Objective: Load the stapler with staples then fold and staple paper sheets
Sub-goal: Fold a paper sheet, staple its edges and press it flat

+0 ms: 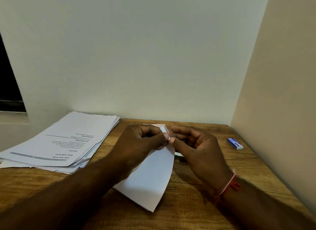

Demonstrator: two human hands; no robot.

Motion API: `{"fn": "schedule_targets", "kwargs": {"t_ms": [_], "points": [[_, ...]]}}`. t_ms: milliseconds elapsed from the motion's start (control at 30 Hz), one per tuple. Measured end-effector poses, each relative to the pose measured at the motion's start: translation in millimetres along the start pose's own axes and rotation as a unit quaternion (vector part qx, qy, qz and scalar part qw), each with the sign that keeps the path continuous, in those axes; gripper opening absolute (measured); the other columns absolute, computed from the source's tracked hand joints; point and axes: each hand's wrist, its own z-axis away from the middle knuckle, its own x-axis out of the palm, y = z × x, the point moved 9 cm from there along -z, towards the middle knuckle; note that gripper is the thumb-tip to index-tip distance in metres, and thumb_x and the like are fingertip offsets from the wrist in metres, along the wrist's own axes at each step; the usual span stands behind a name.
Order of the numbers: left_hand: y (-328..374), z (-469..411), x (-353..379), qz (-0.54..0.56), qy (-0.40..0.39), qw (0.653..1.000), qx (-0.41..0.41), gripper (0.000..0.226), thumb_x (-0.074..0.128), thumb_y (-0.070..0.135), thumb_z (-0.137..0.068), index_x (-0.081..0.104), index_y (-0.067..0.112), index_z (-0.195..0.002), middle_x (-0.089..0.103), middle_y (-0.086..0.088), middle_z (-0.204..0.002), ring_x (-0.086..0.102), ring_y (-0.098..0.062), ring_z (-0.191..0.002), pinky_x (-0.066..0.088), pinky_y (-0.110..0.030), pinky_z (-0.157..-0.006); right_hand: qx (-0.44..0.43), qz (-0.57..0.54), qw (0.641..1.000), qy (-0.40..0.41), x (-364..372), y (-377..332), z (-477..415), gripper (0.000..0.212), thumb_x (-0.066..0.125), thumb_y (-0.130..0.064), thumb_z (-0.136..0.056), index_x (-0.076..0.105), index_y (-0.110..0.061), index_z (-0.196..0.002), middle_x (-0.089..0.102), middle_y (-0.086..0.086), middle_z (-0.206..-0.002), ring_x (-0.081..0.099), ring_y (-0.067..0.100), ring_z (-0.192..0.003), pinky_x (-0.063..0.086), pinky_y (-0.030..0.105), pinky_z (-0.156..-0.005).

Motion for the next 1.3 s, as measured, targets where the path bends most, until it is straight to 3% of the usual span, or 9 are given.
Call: {"fn": "schedule_targets", "kwargs": {"t_ms": [167,267,400,600,733,867,1033,1200,1300], "points": [[8.6,2.3,0.9,-0.094,0.011,0.995,0.027,0.007,0.084,0.032,-0.097,0.09,0.028,-0.095,0.085,0.01,-0.095,0.08,-0.014,-0.094,0.064,-0.035,-0.088,-0.038,0.111,0.993,0.023,-0.7,-6.8,1.6,0.03,0.079,-0.033,-0.098,0.078,-0.03,-0.128,0.083,-0.011,-0.111,0.079,0.005,-0.102,0.068,0.027,-0.075],[13.7,4.6,1.0,-0.104,0.017,0.994,0.031,0.012,0.084,0.029,-0.099,0.089,0.027,-0.088,0.085,0.006,-0.092,0.08,-0.018,-0.095,0.063,-0.046,-0.095,-0.032,0.112,0.992,0.039,-0.7,-9.6,3.6,0.017,0.078,-0.025,-0.1,0.083,-0.03,-0.115,0.084,-0.016,-0.104,0.079,0.002,-0.097,0.067,0.025,-0.075],[17.3,7.9,2.4,-0.126,0.015,0.991,0.033,0.016,0.083,0.031,-0.1,0.088,0.027,-0.085,0.085,0.005,-0.09,0.079,-0.022,-0.095,0.063,-0.057,-0.099,0.01,0.081,0.996,0.028,0.7,-4.7,1.5,0.014,0.074,-0.016,-0.103,0.085,-0.019,-0.096,0.085,-0.004,-0.093,0.082,0.013,-0.089,0.069,0.033,-0.079],[14.6,7.6,-0.8,-0.109,0.015,0.993,0.031,0.021,0.08,0.031,-0.101,0.084,0.018,-0.085,0.081,-0.001,-0.089,0.076,-0.032,-0.097,0.058,-0.065,-0.101,0.074,-0.028,0.997,-0.004,7.0,11.6,1.5,0.017,0.07,-0.015,-0.106,0.08,-0.001,-0.104,0.083,0.015,-0.102,0.08,0.038,-0.098,0.068,0.051,-0.089],[16.4,7.7,1.1,-0.112,0.009,0.993,0.034,0.025,0.077,0.042,-0.097,0.083,0.02,-0.089,0.082,-0.003,-0.091,0.077,-0.033,-0.098,0.06,-0.066,-0.103,0.062,0.006,0.998,-0.014,6.4,10.7,-0.1,0.02,0.069,-0.02,-0.108,0.08,-0.003,-0.105,0.084,0.011,-0.101,0.081,0.034,-0.096,0.067,0.056,-0.09],[16.9,6.2,3.8,-0.121,0.002,0.992,0.042,0.022,0.072,0.032,-0.107,0.079,0.021,-0.089,0.081,-0.001,-0.087,0.078,-0.027,-0.091,0.06,-0.063,-0.103,0.052,0.012,0.998,-0.017,6.8,8.9,-2.2,0.023,0.067,-0.019,-0.109,0.078,0.0,-0.106,0.083,0.013,-0.101,0.08,0.036,-0.097,0.067,0.054,-0.09],[16.9,4.2,4.0,-0.113,-0.005,0.993,0.043,0.027,0.066,0.044,-0.098,0.078,0.021,-0.092,0.081,-0.003,-0.087,0.079,-0.029,-0.092,0.06,-0.064,-0.103,0.041,0.01,0.999,-0.025,8.5,8.1,-3.4,0.022,0.065,-0.017,-0.109,0.077,0.001,-0.105,0.082,0.015,-0.1,0.079,0.039,-0.096,0.068,0.054,-0.087],[16.1,4.0,6.1,-0.128,-0.013,0.99,0.05,0.023,0.067,0.03,-0.11,0.076,0.018,-0.093,0.08,-0.002,-0.085,0.078,-0.024,-0.088,0.061,-0.062,-0.102,0.035,0.016,0.999,-0.028,8.3,8.4,-4.7,0.024,0.064,-0.018,-0.11,0.076,0.002,-0.104,0.081,0.017,-0.1,0.078,0.04,-0.096,0.067,0.056,-0.087],[18.3,4.3,6.6,-0.132,-0.014,0.99,0.05,0.027,0.065,0.044,-0.101,0.077,0.021,-0.093,0.081,-0.002,-0.087,0.079,-0.025,-0.089,0.062,-0.061,-0.1,0.035,0.014,0.999,-0.023,8.1,8.2,-4.4,0.023,0.065,-0.018,-0.11,0.076,0.002,-0.104,0.081,0.018,-0.101,0.078,0.04,-0.096,0.068,0.055,-0.086]]}}
